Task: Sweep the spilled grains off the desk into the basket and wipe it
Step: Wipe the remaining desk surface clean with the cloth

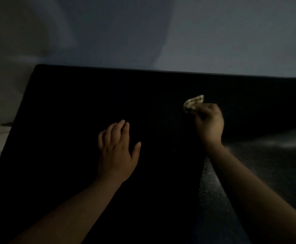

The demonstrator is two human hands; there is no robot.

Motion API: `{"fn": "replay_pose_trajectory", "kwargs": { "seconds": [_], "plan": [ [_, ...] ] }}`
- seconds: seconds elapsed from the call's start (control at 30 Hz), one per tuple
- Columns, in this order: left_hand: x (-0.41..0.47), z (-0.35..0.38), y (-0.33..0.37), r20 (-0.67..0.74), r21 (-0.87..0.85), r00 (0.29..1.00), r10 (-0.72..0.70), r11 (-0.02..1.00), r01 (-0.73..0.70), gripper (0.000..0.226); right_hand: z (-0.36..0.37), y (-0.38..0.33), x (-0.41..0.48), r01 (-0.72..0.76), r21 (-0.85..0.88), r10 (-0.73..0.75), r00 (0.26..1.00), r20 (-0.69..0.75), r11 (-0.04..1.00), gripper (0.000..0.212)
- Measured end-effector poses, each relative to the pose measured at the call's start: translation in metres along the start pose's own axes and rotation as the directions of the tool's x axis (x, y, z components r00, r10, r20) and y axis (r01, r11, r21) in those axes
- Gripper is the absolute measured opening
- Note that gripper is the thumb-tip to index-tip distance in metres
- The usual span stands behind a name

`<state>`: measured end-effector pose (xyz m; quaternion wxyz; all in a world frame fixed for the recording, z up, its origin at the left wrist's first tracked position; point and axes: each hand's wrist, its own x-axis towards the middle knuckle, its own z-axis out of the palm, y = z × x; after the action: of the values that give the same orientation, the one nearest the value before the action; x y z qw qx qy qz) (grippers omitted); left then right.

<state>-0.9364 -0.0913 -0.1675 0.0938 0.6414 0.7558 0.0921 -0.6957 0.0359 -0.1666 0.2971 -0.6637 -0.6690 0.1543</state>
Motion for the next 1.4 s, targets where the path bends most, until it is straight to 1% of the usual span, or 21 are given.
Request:
{"fn": "replay_pose_trajectory", "kwargs": {
  "seconds": [0.07, 0.1, 0.2, 0.23, 0.3, 0.37, 0.4, 0.47, 0.57, 0.63, 0.73, 0.8, 0.87, 0.93, 1.0, 1.03, 1.1, 1.2, 1.33, 1.37, 1.4],
  "plan": [
    [0.000, -0.001, 0.001, -0.002, 0.003, 1.000, 0.001, 1.000, -0.001, 0.069, 0.001, -0.009, -0.030, 0.099, 0.077, -0.107, 0.988, 0.109, 0.992, 0.026],
    [0.000, -0.002, 0.002, -0.009, 0.004, 1.000, -0.001, 1.000, 0.001, 0.068, -0.001, -0.014, -0.043, 0.117, 0.107, -0.132, 0.980, 0.152, 0.987, 0.027],
    [0.000, -0.002, 0.003, -0.020, 0.003, 1.000, -0.002, 1.000, 0.002, 0.067, -0.014, -0.024, -0.058, 0.047, 0.245, -0.126, 0.941, 0.315, 0.968, 0.024],
    [0.000, -0.001, 0.003, -0.022, 0.002, 1.000, 0.001, 1.000, -0.001, 0.067, -0.019, -0.026, -0.052, 0.031, 0.260, -0.113, 0.946, 0.304, 0.965, 0.020],
    [0.000, 0.000, 0.001, -0.024, -0.006, 1.000, 0.011, 1.000, -0.011, 0.068, -0.024, -0.023, -0.029, 0.042, 0.151, -0.063, 0.989, 0.135, 0.988, 0.016],
    [0.000, 0.000, 0.001, -0.027, -0.005, 0.999, 0.016, 1.000, -0.016, 0.069, -0.022, -0.018, -0.006, -0.025, 0.034, 0.025, 1.000, 0.005, 0.999, 0.020],
    [0.000, 0.000, 0.001, -0.031, -0.001, 0.999, 0.016, 1.000, -0.016, 0.069, -0.017, -0.016, -0.001, -0.064, 0.021, 0.064, 0.998, -0.004, 0.998, 0.022],
    [0.001, 0.002, 0.000, -0.035, 0.007, 0.999, 0.015, 1.000, -0.015, 0.068, -0.004, -0.012, -0.008, -0.072, 0.032, 0.071, 0.997, 0.015, 0.997, 0.024],
    [0.000, 0.003, 0.000, -0.046, 0.000, 0.999, 0.014, 1.000, -0.014, 0.066, -0.001, -0.015, -0.047, 0.033, 0.069, -0.038, 0.998, 0.059, 0.997, 0.023],
    [-0.001, 0.002, 0.001, -0.053, 0.000, 0.998, 0.018, 1.000, -0.018, 0.066, -0.009, -0.015, -0.082, 0.071, 0.079, -0.078, 0.993, 0.089, 0.994, 0.023],
    [-0.001, 0.002, 0.003, -0.054, 0.011, 0.998, 0.016, 1.000, -0.016, 0.066, -0.023, -0.020, -0.128, 0.049, 0.161, -0.080, 0.978, 0.194, 0.986, 0.023],
    [-0.001, 0.003, 0.002, -0.062, 0.010, 0.998, 0.023, 1.000, -0.022, 0.066, -0.032, -0.024, -0.135, 0.036, 0.233, -0.095, 0.965, 0.245, 0.972, 0.019],
    [-0.001, 0.005, 0.001, -0.079, 0.002, 0.996, 0.040, 0.999, -0.040, 0.065, -0.036, -0.023, -0.120, 0.025, 0.235, -0.059, 0.988, 0.141, 0.972, 0.014],
    [-0.002, 0.006, 0.000, -0.098, -0.004, 0.994, 0.050, 0.999, -0.050, 0.065, -0.032, -0.019, -0.090, -0.025, 0.161, 0.023, 1.000, 0.012, 0.987, 0.016],
    [-0.002, 0.006, -0.001, -0.108, -0.009, 0.993, 0.050, 0.999, -0.051, 0.065, -0.021, -0.016, -0.067, -0.095, 0.109, 0.095, 0.995, -0.001, 0.990, 0.021],
    [-0.002, 0.006, -0.001, -0.106, -0.009, 0.993, 0.052, 0.999, -0.053, 0.065, -0.014, -0.015, -0.065, -0.094, 0.089, 0.093, 0.996, 0.011, 0.992, 0.022],
    [-0.002, 0.006, -0.002, -0.096, -0.005, 0.994, 0.056, 0.998, -0.057, 0.065, -0.006, -0.019, -0.079, -0.034, 0.070, 0.031, 0.998, 0.046, 0.997, 0.021],
    [-0.003, 0.005, -0.001, -0.096, 0.016, 0.994, 0.046, 0.999, -0.045, 0.063, -0.011, -0.030, -0.132, 0.099, 0.065, -0.106, 0.988, 0.114, 0.993, 0.020],
    [-0.003, 0.006, 0.001, -0.095, 0.034, 0.994, 0.045, 0.999, -0.042, 0.064, -0.036, -0.043, -0.186, 0.130, 0.195, -0.188, 0.929, 0.319, 0.972, 0.021],
    [-0.003, 0.007, 0.001, -0.099, 0.035, 0.994, 0.051, 0.998, -0.047, 0.063, -0.040, -0.042, -0.188, 0.144, 0.200, -0.204, 0.924, 0.324, 0.969, 0.021],
    [-0.003, 0.007, 0.001, -0.101, 0.033, 0.993, 0.057, 0.998, -0.054, 0.063, -0.044, -0.038, -0.185, 0.146, 0.191, -0.196, 0.941, 0.277, 0.971, 0.020]
  ]
}}
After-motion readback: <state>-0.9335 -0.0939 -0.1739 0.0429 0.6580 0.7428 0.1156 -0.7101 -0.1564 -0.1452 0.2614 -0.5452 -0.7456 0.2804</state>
